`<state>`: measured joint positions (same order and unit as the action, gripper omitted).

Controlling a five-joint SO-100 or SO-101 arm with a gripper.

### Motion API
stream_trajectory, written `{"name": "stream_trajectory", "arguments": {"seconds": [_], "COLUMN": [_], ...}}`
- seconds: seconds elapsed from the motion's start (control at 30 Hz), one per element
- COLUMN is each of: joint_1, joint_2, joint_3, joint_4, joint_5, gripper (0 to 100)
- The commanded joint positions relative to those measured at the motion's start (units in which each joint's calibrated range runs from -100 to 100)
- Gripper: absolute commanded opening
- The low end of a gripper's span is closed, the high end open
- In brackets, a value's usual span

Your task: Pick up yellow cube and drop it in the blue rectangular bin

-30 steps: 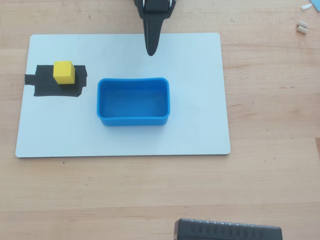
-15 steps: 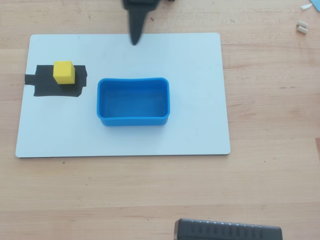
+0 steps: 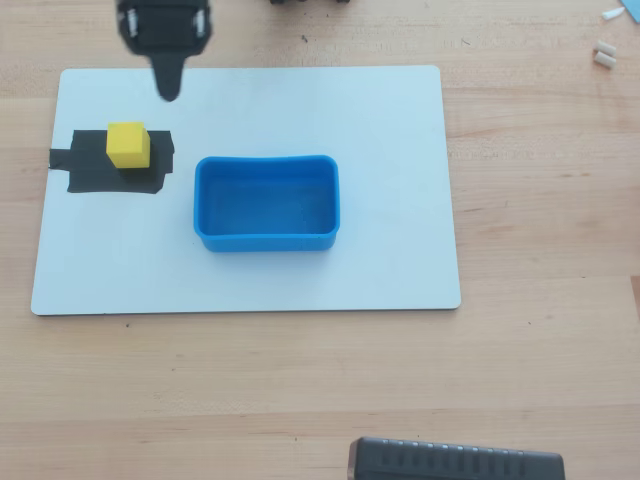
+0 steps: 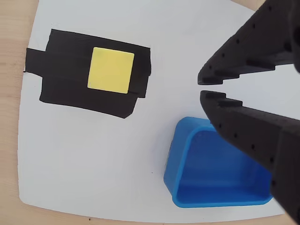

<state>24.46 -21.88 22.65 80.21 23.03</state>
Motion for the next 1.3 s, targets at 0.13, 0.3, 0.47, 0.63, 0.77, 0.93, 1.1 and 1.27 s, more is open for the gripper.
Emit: {"name": "stream_trajectory", "arguments": {"seconds": [0.13,0.3,0.47,0.63,0.77,0.93,1.1,1.27], "joint_1": [2.5,5.6,7.8,10.0,10.8,11.1,11.9,12.2], "joint_2": [5.9,16.8,19.0,19.0,20.0,23.4,25.9,27.4], "joint_3": [-8.5,-14.4,-14.8,-14.9,-14.5,-14.5,-13.8,-13.0], "joint_4": [-1.4,-1.6,-3.0,-3.2,-3.3,-3.3,-5.6,-7.5], "joint_5": [4.2,4.2,3.1,3.0,3.0,3.3,3.4,3.5], "gripper": [0,0,13,26,31,32,32,31]}}
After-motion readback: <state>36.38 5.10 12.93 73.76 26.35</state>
